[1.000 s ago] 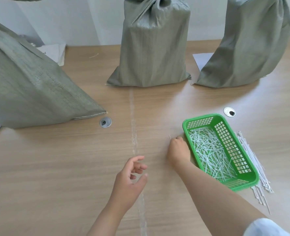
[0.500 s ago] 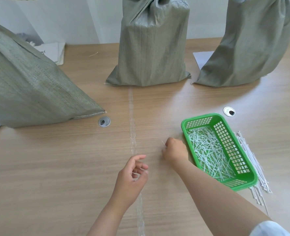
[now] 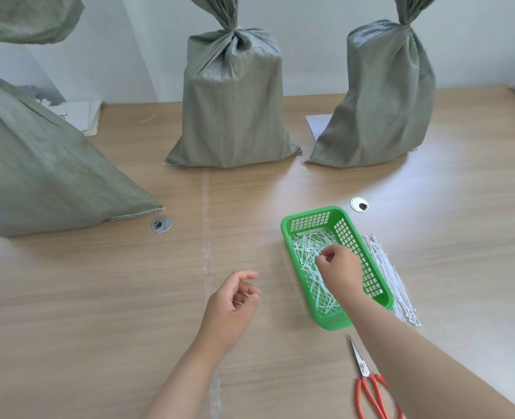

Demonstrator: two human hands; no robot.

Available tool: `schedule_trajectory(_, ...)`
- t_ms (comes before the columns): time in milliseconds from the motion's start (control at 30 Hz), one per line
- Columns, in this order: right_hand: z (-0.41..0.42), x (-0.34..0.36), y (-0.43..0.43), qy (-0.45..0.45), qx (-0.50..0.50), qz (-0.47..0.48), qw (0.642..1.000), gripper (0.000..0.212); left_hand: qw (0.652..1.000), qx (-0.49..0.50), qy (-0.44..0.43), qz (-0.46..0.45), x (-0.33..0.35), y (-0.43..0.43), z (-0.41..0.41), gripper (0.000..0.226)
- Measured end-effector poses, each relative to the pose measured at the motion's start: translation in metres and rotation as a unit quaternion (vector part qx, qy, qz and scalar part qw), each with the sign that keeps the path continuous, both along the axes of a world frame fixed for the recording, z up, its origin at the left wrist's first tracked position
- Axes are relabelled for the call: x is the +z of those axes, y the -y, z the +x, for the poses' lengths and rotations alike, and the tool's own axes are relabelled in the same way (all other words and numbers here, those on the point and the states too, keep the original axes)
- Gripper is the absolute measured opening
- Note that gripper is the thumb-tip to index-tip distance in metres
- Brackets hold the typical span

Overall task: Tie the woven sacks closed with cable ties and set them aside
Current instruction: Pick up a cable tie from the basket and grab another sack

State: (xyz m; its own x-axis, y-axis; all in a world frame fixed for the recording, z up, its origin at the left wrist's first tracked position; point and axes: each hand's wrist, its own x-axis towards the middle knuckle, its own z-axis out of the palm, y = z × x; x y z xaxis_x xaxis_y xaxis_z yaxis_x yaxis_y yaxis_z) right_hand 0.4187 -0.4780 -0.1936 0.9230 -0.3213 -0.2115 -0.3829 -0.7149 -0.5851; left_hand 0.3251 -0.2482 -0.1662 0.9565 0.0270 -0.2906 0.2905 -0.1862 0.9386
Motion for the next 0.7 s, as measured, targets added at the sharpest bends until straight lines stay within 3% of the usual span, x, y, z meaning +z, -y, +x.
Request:
schedule_trajectory(233,-0.028,0.006,0.039,-0.03,0.018,0.049,0.998,0.038,0.999,0.004,0.012,0.031,0.014,0.03,-0.025,0.037)
schedule_trajectory(500,-0.049,0.054,0.033,0.063,0.021,0.171,0.983,0.033,0.996,0.056,0.045,0.056,0.044,0.031,-0.04,0.034)
schedule_trajectory(700,-0.063,0.101,-0.037,0.141,0.065,0.254,0.955,0.029,0.993,0.069,0.08,0.055,0.073,-0.022,-0.04,0.032)
